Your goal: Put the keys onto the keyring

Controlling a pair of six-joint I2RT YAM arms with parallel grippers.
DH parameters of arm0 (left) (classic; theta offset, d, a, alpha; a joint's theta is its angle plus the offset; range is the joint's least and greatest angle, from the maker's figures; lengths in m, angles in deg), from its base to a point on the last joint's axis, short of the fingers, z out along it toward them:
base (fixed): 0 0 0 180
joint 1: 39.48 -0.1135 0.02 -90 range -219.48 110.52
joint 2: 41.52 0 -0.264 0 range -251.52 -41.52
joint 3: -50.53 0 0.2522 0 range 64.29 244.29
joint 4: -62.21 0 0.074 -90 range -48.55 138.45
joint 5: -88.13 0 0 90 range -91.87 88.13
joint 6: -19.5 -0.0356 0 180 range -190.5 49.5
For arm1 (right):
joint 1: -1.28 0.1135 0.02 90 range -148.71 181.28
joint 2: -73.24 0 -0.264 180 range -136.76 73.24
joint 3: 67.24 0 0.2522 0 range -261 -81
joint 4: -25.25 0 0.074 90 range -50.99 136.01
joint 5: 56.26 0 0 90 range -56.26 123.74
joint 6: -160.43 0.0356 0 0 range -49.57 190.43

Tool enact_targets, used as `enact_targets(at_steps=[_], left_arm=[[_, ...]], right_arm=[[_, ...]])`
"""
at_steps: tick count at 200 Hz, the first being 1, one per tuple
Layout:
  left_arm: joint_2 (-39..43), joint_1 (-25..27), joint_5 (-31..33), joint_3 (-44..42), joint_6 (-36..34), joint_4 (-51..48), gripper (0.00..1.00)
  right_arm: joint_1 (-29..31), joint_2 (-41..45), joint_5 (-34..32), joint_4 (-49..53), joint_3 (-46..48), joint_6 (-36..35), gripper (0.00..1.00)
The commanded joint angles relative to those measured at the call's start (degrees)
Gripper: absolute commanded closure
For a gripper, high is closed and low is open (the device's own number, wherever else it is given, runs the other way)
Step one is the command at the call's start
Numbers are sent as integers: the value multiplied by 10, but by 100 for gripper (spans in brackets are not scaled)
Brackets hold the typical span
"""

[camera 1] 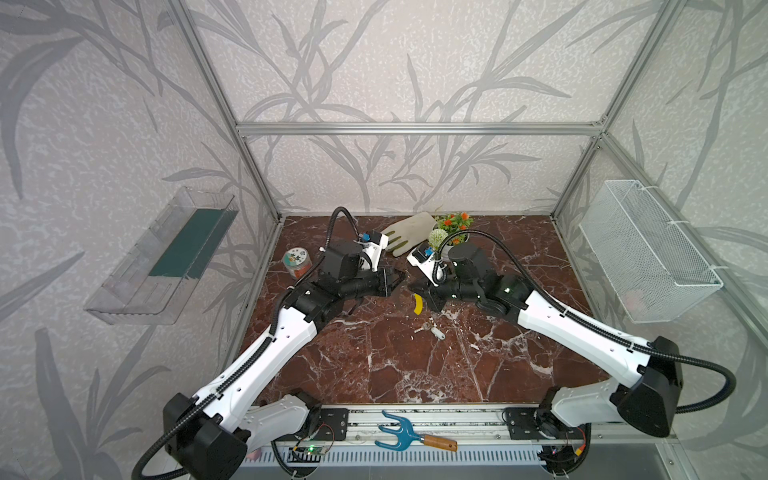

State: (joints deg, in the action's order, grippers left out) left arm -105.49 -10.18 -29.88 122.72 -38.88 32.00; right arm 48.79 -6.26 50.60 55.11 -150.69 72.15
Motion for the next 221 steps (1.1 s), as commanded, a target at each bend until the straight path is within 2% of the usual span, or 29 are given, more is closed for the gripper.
enact_targets(at_steps=[1,16,42,74,108,168,221], left_arm=[[20,2,6,-23,16,106,100],[26,2,7,-31,17,135,100],[28,1,10,-30,3,164,100],[24,2,9,-21,-13,213,100],[1,2,-21,23,-24,203,100],[-11,3,-54,41,-15,229,100],[-16,2,-57,45,-7,236,100]], right_arm=[[-9,27,17,-46,7,33,81],[-31,38,35,-68,20,63,74],[-66,58,68,-100,36,103,71],[-124,76,117,-154,51,179,70],[-173,75,178,-221,54,265,70],[-177,29,265,-344,28,381,73],[-169,9,286,-371,23,401,76]])
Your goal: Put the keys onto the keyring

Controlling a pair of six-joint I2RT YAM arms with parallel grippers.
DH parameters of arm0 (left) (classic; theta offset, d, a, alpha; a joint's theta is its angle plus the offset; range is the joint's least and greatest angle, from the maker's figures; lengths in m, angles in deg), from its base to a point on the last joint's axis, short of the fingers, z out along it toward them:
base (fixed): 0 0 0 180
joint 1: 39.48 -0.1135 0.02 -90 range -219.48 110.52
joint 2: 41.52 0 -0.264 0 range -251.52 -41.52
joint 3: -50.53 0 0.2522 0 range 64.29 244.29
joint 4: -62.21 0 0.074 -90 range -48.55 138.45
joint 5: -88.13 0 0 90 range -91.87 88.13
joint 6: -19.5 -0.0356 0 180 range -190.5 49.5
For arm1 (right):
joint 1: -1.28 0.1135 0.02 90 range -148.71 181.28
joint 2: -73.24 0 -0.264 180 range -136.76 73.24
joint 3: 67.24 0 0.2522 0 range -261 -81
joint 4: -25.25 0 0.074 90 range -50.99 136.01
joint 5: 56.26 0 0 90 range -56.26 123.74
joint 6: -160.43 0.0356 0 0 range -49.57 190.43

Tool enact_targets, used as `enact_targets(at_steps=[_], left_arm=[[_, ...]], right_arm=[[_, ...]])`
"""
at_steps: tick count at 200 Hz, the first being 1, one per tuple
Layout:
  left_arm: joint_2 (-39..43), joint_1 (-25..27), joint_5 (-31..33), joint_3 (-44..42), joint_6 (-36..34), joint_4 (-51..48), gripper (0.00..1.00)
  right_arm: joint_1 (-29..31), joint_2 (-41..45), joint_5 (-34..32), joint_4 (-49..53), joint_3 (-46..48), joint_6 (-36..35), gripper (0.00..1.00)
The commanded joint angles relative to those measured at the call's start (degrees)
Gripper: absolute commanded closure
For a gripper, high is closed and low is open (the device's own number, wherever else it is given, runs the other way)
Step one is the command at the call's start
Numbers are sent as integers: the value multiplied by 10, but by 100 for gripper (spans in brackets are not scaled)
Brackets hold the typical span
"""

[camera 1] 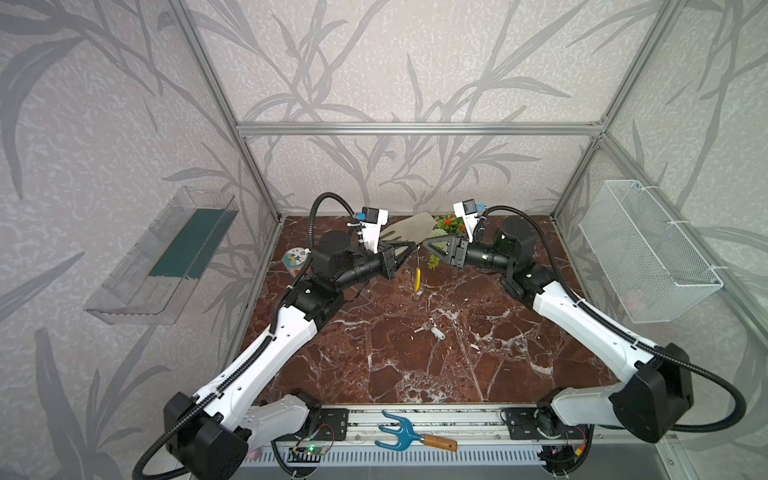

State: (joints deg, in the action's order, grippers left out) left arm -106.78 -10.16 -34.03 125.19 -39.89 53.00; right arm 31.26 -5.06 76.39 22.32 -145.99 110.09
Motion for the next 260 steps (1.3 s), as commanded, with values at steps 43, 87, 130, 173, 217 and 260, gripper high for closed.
enact_targets(at_steps=[43,87,130,173,217,260], left_arm=[[-4,3,-18,18,5,27,100],[-5,4,-16,20,6,27,100],[-2,3,-13,18,7,30,100],[-4,3,-20,17,10,32,100],[1,3,-22,11,16,23,89],[16,-5,-12,36,6,-66,69]], right_arm=[[12,-12,36,-43,-28,22,83],[16,-20,40,-42,-23,24,86],[16,-13,40,-48,-5,29,88],[16,-11,44,-56,0,34,100],[15,-6,39,-49,0,22,100],[13,-1,31,19,-16,-52,100]])
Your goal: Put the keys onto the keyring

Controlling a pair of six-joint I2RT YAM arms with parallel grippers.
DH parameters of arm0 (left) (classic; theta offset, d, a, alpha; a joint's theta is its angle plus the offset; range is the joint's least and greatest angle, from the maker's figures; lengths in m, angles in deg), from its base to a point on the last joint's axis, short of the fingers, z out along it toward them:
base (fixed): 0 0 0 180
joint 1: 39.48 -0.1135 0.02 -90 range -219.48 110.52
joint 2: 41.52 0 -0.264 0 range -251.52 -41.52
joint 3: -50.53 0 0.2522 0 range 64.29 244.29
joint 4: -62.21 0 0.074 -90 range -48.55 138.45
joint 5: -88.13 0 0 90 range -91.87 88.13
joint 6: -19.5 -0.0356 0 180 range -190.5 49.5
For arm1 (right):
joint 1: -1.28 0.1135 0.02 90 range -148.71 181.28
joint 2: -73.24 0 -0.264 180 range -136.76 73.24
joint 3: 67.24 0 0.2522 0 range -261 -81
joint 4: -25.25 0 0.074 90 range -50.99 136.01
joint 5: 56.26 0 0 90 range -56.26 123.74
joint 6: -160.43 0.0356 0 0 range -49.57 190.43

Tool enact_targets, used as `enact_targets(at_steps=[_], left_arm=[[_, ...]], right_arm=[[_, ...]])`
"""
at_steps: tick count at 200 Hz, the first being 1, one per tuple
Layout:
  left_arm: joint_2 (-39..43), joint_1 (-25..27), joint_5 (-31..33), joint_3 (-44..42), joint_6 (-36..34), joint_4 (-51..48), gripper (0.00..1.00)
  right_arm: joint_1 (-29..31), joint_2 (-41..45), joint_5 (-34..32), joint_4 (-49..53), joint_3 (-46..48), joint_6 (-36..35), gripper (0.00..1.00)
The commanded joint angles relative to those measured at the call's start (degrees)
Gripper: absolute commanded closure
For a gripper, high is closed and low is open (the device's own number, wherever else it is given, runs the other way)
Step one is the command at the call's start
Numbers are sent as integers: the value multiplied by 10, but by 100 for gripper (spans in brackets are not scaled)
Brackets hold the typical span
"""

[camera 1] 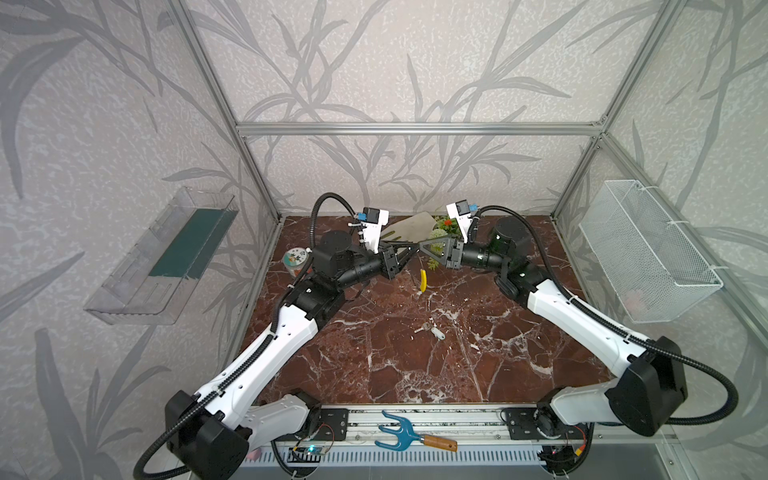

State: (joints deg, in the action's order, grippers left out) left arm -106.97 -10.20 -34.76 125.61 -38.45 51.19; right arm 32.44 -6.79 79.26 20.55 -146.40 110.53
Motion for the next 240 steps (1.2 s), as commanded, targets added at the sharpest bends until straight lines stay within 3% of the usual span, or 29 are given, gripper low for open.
enact_targets(at_steps=[1,58,118,182,240], left_arm=[[19,-6,-5,33,-8,-50,68],[15,-53,-78,69,-29,-147,68],[-23,-58,-168,98,-69,-213,72],[-46,-59,-222,93,-30,-165,73],[-72,-57,-232,93,-23,-162,73]], right_arm=[[1,17,3,40,-13,-59,100],[-28,15,35,160,-50,-197,100],[-28,-8,90,283,-111,-321,100],[-19,-9,76,307,-116,-371,100],[-11,-7,77,299,-115,-369,100]])
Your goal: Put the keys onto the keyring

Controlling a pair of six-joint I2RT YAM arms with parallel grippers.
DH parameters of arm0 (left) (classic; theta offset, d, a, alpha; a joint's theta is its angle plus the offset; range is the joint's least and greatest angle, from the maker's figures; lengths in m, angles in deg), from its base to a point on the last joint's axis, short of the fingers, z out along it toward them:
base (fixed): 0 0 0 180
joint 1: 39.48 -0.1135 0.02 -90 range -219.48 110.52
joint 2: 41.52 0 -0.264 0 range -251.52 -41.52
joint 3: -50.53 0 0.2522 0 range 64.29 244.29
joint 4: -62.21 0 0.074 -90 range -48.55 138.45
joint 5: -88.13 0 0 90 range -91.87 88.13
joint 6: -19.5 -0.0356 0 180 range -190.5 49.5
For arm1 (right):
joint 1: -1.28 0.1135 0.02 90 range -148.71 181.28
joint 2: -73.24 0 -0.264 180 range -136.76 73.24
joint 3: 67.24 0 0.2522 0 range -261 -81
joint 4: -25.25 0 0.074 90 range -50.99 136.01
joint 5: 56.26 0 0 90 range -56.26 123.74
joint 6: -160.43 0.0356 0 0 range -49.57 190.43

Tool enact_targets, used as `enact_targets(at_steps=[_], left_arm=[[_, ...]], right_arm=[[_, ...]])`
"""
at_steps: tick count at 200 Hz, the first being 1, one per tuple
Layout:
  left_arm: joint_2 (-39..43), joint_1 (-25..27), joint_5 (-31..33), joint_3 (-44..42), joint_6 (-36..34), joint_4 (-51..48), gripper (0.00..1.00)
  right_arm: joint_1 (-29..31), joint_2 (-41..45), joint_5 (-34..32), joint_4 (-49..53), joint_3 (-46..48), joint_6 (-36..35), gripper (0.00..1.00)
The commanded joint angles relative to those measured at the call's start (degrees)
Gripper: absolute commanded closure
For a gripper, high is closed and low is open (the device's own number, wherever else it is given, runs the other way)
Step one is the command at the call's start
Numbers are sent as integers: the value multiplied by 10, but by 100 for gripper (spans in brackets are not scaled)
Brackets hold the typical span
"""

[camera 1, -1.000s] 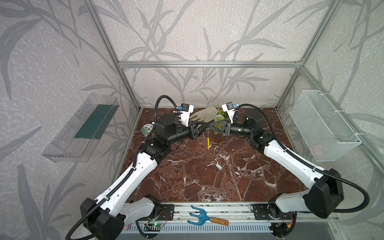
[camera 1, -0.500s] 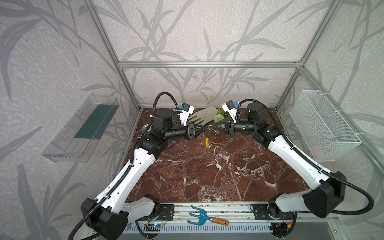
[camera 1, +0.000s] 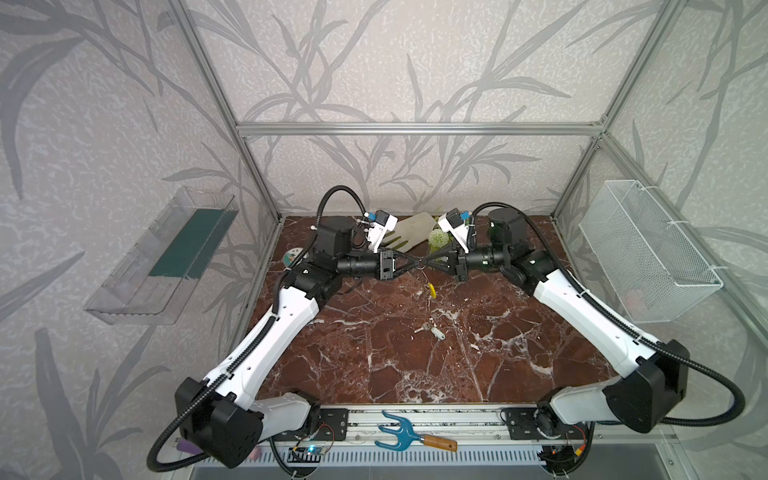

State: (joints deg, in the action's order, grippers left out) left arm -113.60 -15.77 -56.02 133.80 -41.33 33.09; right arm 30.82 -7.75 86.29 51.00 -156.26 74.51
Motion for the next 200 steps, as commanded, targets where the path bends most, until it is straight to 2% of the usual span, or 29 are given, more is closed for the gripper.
enact_targets(at_steps=[1,56,72,113,156,200], left_arm=[[-6,-1,-19,12,5,18,74],[-17,1,-41,10,16,36,79],[-19,2,-50,8,16,34,85],[-16,4,-66,4,17,32,86],[-10,4,-55,-4,15,32,86],[-14,5,-38,-4,11,29,95]], right_arm=[[5,2,7,-5,-17,-10,100],[6,3,-1,-9,-15,-8,100],[6,3,-8,-10,-13,-8,100],[6,1,-28,-13,-11,-8,100],[6,1,-41,-14,-9,-8,100],[5,9,-34,-24,-2,0,100]])
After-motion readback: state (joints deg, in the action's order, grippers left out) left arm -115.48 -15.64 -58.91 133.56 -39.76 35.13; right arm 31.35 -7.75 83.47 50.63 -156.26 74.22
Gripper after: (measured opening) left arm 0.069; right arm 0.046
